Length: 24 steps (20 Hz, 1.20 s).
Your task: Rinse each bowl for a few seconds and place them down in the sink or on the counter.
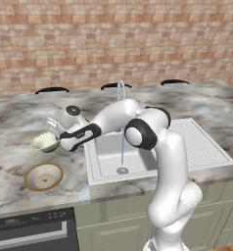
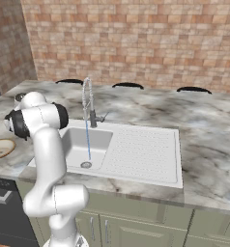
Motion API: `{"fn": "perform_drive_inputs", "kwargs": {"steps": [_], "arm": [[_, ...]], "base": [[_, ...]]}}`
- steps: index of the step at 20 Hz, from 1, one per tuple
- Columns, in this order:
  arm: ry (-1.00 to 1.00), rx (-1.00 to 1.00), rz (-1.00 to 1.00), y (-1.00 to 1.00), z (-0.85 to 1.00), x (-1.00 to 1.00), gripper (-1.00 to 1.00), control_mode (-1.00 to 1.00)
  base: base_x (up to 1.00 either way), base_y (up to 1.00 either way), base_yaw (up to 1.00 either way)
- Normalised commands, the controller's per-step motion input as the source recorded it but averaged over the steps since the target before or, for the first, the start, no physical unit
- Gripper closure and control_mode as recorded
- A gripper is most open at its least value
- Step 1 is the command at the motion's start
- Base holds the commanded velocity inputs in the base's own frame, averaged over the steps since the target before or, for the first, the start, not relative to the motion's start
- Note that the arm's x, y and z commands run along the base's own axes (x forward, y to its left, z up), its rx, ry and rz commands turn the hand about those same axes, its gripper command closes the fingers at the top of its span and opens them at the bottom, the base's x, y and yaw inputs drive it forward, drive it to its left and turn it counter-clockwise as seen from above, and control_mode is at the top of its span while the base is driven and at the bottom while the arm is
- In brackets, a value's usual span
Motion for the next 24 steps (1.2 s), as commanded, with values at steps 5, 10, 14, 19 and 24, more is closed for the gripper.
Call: {"fn": "perform_drive_inputs", "kwargs": {"steps": [5, 10, 14, 19, 24], "arm": [[-0.02, 0.0, -0.3, -0.35, 0.31, -0.17, 1.0, -1.0], [0.0, 0.01, -0.45, 0.0, 0.13, -0.15, 1.0, -1.0], [-0.03, 0.0, -0.45, 0.0, 0.13, -0.08, 1.0, -1.0], [-0.06, 0.0, -0.39, -0.03, 0.13, -0.13, 1.0, -1.0], [-0.03, 0.0, -0.31, -0.07, 0.05, -0.2, 1.0, -1.0]], "base": [[0.0, 0.0, 0.0], [0.0, 0.0, 0.0], [0.0, 0.0, 0.0], [0.0, 0.0, 0.0], [0.0, 0.0, 0.0]]}}
